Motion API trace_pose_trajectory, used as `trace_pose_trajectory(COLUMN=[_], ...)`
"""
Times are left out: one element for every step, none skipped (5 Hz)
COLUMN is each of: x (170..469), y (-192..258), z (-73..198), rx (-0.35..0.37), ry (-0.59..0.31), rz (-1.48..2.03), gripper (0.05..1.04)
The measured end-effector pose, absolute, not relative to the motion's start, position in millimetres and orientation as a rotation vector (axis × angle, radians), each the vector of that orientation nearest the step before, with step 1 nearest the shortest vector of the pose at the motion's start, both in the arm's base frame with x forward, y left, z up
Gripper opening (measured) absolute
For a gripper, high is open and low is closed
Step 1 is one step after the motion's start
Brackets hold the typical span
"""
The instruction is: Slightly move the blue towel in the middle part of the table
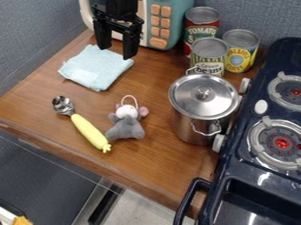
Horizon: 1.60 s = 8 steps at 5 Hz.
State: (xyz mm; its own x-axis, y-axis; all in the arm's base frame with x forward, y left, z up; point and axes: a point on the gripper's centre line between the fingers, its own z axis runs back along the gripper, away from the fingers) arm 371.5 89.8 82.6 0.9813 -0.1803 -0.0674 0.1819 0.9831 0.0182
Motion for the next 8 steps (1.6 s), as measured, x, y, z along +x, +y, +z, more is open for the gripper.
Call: trace_pose_trajectory(x=[369,375,386,392,394,388,387,387], y=[89,92,101,114,129,146,161,169], z=[66,63,54,50,49,51,48,46], rx=[0.010,0.009,0.015,0.023,0.040,0.067,0.082,0.110], ry=[0.111,0.125,0.156,0.171,0.172,0.205,0.215,0.202], rz=[-0.185,-0.181,-0.159,-0.123,-0.079,-0.030,-0.021,-0.033], gripper=[0.999,0.999,0.999,0.999,0.999,0.999,0.999,0.999])
